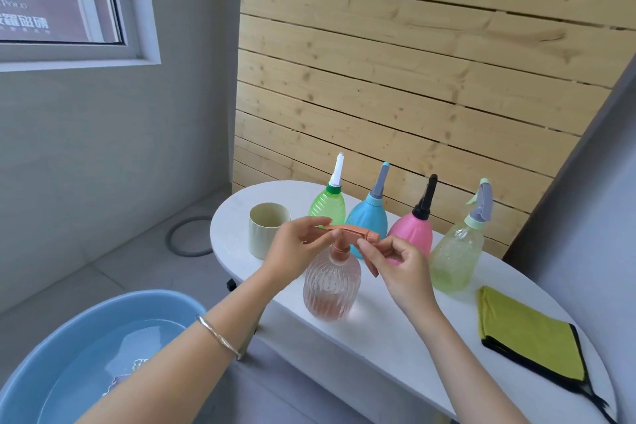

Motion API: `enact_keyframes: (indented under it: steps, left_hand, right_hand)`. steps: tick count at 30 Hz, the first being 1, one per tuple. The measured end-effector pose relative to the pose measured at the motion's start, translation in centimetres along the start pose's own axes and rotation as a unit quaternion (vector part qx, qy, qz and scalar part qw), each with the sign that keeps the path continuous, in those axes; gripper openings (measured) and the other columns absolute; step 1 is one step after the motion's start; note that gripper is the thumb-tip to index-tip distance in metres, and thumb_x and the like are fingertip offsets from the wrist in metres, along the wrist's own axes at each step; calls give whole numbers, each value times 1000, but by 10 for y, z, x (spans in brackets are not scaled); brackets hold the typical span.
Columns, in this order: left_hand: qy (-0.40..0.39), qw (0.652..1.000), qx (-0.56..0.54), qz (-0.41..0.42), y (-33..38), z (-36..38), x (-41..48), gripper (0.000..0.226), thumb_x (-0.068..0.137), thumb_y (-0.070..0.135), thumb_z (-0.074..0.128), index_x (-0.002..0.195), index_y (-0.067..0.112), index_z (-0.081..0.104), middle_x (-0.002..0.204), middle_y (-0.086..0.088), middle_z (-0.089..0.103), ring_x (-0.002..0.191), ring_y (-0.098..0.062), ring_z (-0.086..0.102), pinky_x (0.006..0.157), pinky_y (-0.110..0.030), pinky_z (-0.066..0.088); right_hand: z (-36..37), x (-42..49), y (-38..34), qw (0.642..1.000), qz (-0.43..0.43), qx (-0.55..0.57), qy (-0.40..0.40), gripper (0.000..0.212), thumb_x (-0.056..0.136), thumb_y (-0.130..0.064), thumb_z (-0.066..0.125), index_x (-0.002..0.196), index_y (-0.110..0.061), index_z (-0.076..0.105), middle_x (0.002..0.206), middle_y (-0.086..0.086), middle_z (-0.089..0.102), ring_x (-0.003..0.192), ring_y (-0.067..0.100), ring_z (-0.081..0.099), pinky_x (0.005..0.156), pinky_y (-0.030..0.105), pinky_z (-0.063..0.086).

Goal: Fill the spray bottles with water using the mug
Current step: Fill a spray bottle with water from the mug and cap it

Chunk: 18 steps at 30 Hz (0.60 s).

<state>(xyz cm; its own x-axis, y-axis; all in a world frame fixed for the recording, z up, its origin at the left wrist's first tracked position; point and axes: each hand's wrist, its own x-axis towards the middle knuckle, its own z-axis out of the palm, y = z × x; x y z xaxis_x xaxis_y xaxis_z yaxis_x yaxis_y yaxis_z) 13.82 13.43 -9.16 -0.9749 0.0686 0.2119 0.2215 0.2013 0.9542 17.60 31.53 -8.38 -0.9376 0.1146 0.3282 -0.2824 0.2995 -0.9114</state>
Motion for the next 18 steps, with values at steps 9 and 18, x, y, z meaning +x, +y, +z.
enact_keyframes:
  steps: [9,18]
  left_hand:
    - [-70,993,-61,-78,14,15,4,50,96,31,61,140,11,52,102,13,67,83,13,59,64,3,41]
    - [-132,987,-34,-90,-12,-1,-10,48,101,-3,30,148,9,36,141,-9,51,122,-13,47,76,0,43]
  right_hand:
    - [-7,-5,-13,994,-63,-57,-68,33,69,-48,78,76,-20,62,72,-4,59,72,9,55,71,21,45]
    - [-24,20,-40,956,-72,-111,-263,25,73,-39,72,97,-43,72,122,-29,60,128,-11,39,109,21,28]
